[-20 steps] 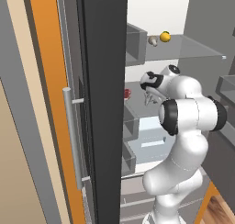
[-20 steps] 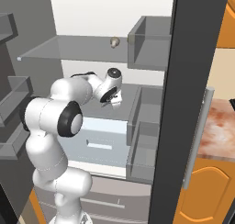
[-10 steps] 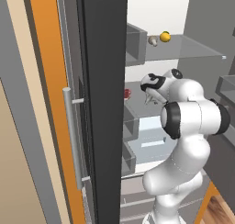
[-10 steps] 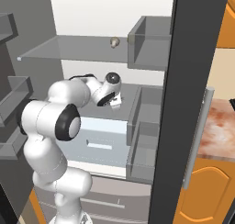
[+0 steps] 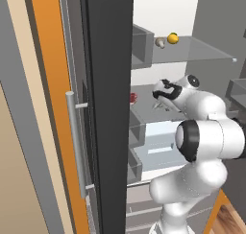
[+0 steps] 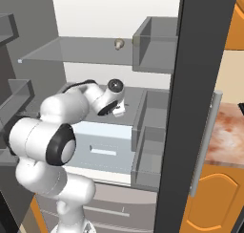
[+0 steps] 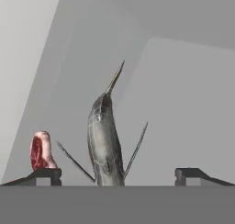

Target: Transport the fish and mushroom to the fridge. Place the fish on the rack containing meat and place the mushroom on the rack containing the vegetable, ensuring meats and vegetables are on different racks.

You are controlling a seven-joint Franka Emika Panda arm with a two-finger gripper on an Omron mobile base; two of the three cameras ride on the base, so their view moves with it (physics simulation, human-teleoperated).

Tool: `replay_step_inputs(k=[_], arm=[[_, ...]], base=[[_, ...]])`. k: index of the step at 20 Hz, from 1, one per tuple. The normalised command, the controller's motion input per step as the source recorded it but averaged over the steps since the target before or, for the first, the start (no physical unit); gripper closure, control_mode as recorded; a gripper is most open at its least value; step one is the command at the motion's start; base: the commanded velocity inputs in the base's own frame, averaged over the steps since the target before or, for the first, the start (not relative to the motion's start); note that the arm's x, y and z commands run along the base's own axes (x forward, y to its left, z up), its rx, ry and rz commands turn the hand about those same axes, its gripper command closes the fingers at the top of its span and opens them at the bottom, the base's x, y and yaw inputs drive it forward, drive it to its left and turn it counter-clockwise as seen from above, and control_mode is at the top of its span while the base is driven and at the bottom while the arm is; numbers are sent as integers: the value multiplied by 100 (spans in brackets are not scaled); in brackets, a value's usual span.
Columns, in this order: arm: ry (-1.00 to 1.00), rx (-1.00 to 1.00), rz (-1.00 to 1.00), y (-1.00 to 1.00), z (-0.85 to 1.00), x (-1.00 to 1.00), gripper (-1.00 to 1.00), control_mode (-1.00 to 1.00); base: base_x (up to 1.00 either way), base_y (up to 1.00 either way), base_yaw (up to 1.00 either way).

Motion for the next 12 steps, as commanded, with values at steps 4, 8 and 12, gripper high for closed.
replay_step_inputs(k=[4,8,12], arm=[[-1,0,0,3,31,-72,-100,-100],[-5,-1,0,9,51,-76,-100,-100],[0,-3,0,3,87,-88,-100,-100]], base=[[0,0,0],[0,0,0],[0,0,0]])
